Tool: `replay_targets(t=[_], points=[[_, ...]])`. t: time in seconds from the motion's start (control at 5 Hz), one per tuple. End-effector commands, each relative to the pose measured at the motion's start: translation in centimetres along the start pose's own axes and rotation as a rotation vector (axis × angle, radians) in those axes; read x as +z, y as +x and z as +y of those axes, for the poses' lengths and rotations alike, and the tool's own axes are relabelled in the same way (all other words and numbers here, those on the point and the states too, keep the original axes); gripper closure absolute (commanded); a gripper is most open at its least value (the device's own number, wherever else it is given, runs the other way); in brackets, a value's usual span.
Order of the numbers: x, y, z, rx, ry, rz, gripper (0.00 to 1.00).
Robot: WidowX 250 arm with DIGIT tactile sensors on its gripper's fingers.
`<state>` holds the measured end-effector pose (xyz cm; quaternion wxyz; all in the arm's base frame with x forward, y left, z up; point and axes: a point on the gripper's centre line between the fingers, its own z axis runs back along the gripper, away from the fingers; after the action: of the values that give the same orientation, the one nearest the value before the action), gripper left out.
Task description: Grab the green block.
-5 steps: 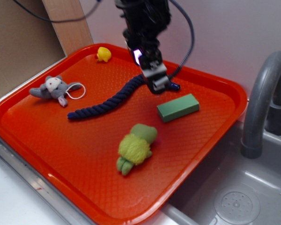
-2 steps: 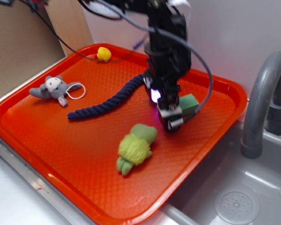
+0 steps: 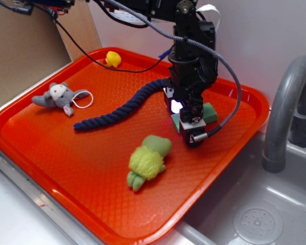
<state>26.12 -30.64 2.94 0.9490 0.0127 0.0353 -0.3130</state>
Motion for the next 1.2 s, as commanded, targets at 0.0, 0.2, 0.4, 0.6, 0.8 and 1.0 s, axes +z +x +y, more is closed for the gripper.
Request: replay_targets(t=[0.0, 0.2, 0.4, 0.6, 0.8, 1.0], points=[[6.3, -4.6, -0.1, 0.073, -0.007, -0.181, 1.00], [10.0, -7.1, 0.8, 0.090, -0.040, -0.321, 1.00], [13.9, -10.4, 2.6, 0.163, -0.037, -0.436, 1.00], [16.2, -13.0, 4.2, 0.250, 0.020, -0.481, 1.00], [18.6, -16.5, 3.2, 0.323, 0.044, -0.507, 1.00], [19.1, -19.8, 4.6, 0.457, 0.079, -0.520, 1.00]])
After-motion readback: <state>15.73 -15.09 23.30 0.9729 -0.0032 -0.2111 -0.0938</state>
